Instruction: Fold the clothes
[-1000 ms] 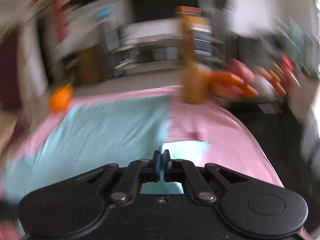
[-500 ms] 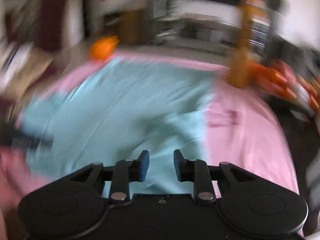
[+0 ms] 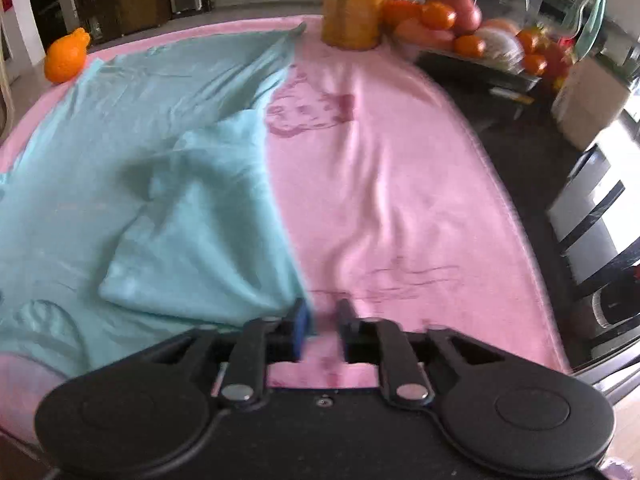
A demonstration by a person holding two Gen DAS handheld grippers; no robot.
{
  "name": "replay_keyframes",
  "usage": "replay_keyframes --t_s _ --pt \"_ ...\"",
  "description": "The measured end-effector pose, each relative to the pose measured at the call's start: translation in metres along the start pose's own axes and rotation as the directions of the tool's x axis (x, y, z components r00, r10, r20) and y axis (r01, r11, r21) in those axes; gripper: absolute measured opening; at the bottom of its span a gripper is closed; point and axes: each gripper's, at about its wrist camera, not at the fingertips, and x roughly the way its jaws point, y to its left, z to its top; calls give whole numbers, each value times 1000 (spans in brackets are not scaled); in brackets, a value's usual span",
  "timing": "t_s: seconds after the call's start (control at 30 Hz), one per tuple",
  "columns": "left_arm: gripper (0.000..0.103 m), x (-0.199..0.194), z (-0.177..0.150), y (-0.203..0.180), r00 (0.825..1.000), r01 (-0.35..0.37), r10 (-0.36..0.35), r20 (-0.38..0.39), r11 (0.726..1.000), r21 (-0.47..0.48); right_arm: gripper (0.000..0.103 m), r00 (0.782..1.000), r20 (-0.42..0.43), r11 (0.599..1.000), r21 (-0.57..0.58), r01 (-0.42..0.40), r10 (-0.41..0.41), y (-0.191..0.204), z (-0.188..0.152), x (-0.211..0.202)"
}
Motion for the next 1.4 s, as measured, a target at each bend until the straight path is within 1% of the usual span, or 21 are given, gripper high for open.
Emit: replay_keyframes --t_s 0.07,0.13,0.17,0.23,0.27,0.37,0.4,0.47,0.53,0.6,0.7,0.77,0.87,0.93,0.97,1.0,1.1,1.17,1.27,1.33,1.4 --pt "26 -1 0 -1 1000 8 -8 7 1000 3 17 997 53 998 44 -55 53 -2 3 -11" --pt "26 0 0 -2 1000 13 -14 7 1000 7 17 982 129 990 23 -142 138 7 6 -25" --pt "26 1 0 -3 1000 13 -13 3 1000 11 17 973 137 982 13 -190 186 12 8 -27" --pt "26 2 -1 -4 1000 11 -11 -1 1000 23 17 954 109 960 5 -280 278 25 9 -21" --pt "26 3 -2 -5 1000 10 -10 -2 1000 29 17 952 84 956 8 -294 293 31 9 -15" --pt "26 0 -4 -3 999 26 -25 -31 999 39 17 959 5 959 -25 -282 283 46 4 -4" --pt "26 -3 -4 0 998 43 -42 -44 999 28 17 963 -24 961 -56 -271 270 50 3 -7" --pt "25 -8 -2 6 996 70 -70 -53 998 1 17 960 -57 959 -48 -278 276 47 4 -18" --pt "25 -11 5 12 997 70 -70 -24 997 -27 17 958 -23 958 -4 -287 287 41 14 -26" --pt "25 -10 12 14 999 37 -36 9 999 -33 17 956 26 955 44 -295 294 34 26 -32" --pt "25 -2 22 17 1000 24 -23 11 998 -66 16 945 90 933 156 -324 313 22 56 -21" --pt "25 5 24 15 1000 15 -16 -2 997 -72 13 938 106 913 220 -344 329 20 74 -4" --pt "26 13 22 10 1000 8 -9 -29 999 -43 12 924 80 873 305 -380 374 23 90 36" --pt "27 14 20 7 1000 3 -3 -24 1000 -20 12 930 59 878 314 -362 362 28 89 57" --pt "27 14 20 6 1000 -1 1 -20 1000 -10 4 931 70 878 315 -361 357 28 87 63" --pt "27 13 20 6 1000 -4 3 -16 1000 -4 3 932 81 878 316 -359 352 28 85 68" --pt "26 8 17 6 1000 -2 2 3 1000 1 6 935 102 872 338 -354 340 25 85 65" --pt "26 1 14 6 1000 8 -8 19 1000 7 9 947 90 888 331 -320 308 24 82 48" --pt "26 -8 5 1 999 32 -33 18 999 25 9 956 9 915 289 -282 292 28 69 26" --pt "24 -11 -3 -3 998 59 -59 -8 998 33 10 950 -44 920 264 -288 310 32 55 17" --pt "25 -11 -10 -7 996 86 -85 -36 995 44 12 949 -71 934 217 -286 307 39 44 13"
